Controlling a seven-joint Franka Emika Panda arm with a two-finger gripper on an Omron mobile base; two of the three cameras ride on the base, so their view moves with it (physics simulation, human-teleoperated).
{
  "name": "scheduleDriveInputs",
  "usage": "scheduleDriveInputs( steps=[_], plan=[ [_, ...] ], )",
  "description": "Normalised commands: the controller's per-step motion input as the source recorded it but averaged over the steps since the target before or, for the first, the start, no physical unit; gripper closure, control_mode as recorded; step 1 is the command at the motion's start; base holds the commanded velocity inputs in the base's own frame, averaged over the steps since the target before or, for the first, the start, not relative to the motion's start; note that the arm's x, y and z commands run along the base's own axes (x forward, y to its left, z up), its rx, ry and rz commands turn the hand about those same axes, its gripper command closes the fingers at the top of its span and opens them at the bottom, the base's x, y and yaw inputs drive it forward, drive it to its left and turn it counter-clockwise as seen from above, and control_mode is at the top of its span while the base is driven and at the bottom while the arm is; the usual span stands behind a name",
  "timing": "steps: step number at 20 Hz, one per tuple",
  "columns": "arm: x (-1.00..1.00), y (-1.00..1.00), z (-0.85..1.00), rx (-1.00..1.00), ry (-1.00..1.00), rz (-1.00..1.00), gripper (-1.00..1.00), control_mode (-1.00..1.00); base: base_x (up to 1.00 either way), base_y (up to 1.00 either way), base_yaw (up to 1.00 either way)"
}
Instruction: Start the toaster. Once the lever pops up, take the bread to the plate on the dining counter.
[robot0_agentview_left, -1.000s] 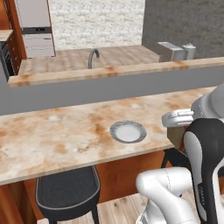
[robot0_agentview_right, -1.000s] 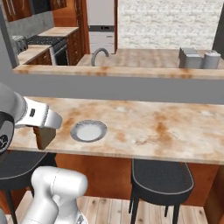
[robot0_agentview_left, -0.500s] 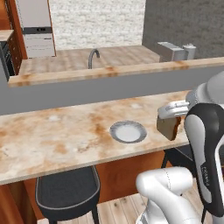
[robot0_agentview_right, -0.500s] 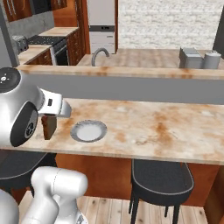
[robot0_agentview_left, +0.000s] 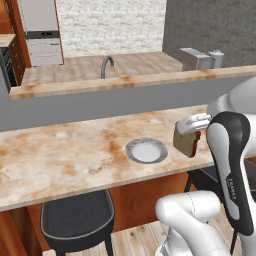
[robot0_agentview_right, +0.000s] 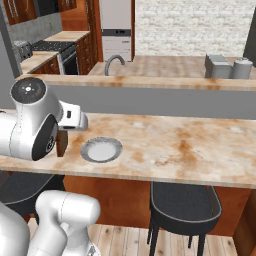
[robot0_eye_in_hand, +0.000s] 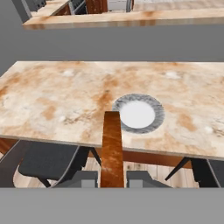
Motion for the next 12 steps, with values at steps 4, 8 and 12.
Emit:
scheduleDriveInputs(
  steps=[4,8,12],
  plan=[
    [0.28,0.0,-0.3,0.0,-0.02,0.0,1.0,-1.0,0.0,0.0,0.0],
    [0.36,0.0,-0.24,0.0,-0.02,0.0,1.0,-1.0,0.0,0.0,0.0],
    [0.51,0.0,-0.07,0.0,0.0,0.0,1.0,-1.0,0.0,0.0,0.0]
  ],
)
